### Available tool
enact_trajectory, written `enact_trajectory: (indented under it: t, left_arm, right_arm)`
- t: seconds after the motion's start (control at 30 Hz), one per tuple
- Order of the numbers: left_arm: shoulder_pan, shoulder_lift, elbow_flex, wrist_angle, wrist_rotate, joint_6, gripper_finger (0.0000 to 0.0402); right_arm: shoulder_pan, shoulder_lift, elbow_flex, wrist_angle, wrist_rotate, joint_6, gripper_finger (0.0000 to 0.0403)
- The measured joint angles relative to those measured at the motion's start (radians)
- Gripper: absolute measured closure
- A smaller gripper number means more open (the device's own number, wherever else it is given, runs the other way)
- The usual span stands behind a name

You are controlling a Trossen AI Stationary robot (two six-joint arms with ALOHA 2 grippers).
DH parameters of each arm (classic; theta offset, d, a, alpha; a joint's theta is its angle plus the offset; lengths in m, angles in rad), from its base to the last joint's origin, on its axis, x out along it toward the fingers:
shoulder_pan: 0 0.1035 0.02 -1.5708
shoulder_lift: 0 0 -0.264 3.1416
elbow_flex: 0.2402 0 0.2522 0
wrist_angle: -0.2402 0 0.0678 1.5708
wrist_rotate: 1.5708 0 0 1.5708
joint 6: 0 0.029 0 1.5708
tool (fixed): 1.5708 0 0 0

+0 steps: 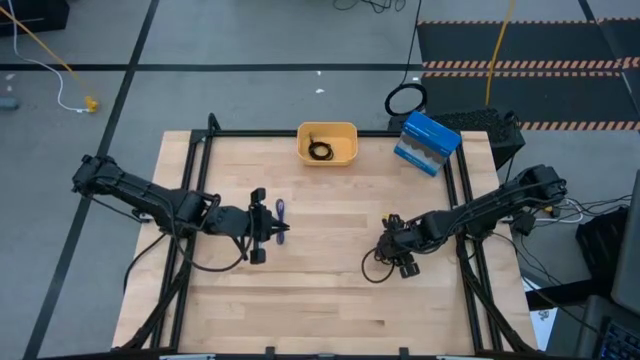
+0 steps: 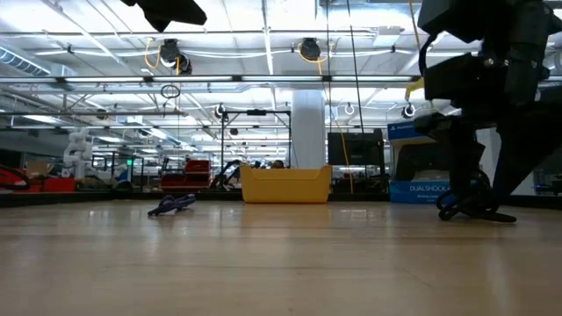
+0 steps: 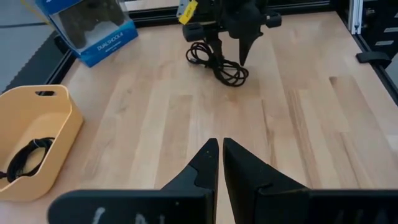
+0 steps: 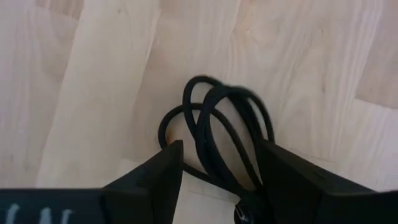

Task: Pick and place USB-C Cables
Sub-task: Put the black charger cable into the yellow bin

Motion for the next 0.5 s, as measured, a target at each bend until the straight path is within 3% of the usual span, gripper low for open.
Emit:
enact_trajectory:
  t: [0.5]
  left_arm:
    - [0.000,0.000,0.000,0.011,0.000,0.008,0.0376]
  right_arm:
    - [0.000,0.000,-0.018,0.019,0.000,-0.009,0.0298]
